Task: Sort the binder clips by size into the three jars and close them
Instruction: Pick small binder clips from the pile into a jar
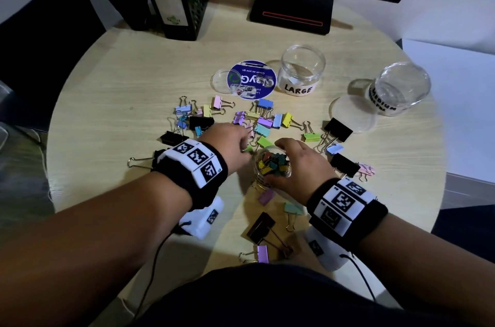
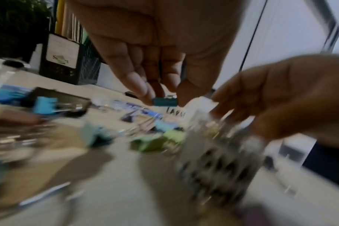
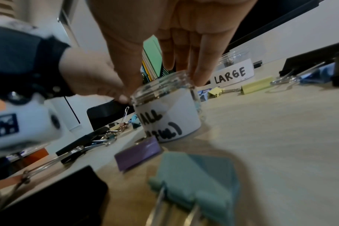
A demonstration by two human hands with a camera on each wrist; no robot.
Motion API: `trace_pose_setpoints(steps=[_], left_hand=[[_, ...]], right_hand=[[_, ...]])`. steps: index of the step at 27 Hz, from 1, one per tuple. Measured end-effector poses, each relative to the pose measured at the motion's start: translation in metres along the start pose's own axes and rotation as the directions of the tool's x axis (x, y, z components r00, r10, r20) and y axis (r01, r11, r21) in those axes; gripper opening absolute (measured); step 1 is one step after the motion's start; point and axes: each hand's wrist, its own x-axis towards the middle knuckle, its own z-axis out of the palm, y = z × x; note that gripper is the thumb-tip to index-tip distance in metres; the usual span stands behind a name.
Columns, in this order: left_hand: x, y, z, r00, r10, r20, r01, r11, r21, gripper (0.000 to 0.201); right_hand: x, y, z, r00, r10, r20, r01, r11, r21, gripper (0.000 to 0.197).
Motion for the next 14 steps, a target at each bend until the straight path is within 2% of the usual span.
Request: trace_pose_setpoints(steps=[2,3,6,8,11,14], left_hand=[[-0.002,0.014,-0.007,0.996,0.071,-0.047,-0.077,0.989,-0.128,0.004],[-0.002,0.019,-0.008,0.994,0.105,-0.016,-0.106,0.987,-0.119,0.003],[0.001,0.026,-0.001,0.975,0.177,0.131,-0.194,0.973,0.128,0.019],[0.002,0.024,0.002,0.969,0.196,0.153,-0.224,0.955,0.196,0.026],[-0.002,0.020,0.001,0.968,0.228,0.101,-0.239,0.965,0.112,0.027],[-0.008,0.012,-0.004,0.982,0.190,0.005,-0.190,0.980,-0.055,0.022]], right_hand=[[0.000,-0.002,0.002,1.000,-0.009,0.003,0.009,1.000,0.020,0.070],[0.001,-0.003,0.003,1.000,-0.014,-0.002,0.014,0.999,0.034,0.068],[0.003,-0.004,0.007,1.000,-0.009,-0.027,0.010,0.998,0.062,0.065],[0.001,-0.001,0.009,1.000,0.007,-0.003,-0.007,0.995,0.101,0.070],[-0.007,0.015,0.007,0.999,0.038,-0.026,-0.033,0.985,0.170,0.071],[-0.013,0.036,0.000,0.996,0.055,-0.064,-0.048,0.994,0.094,0.054]])
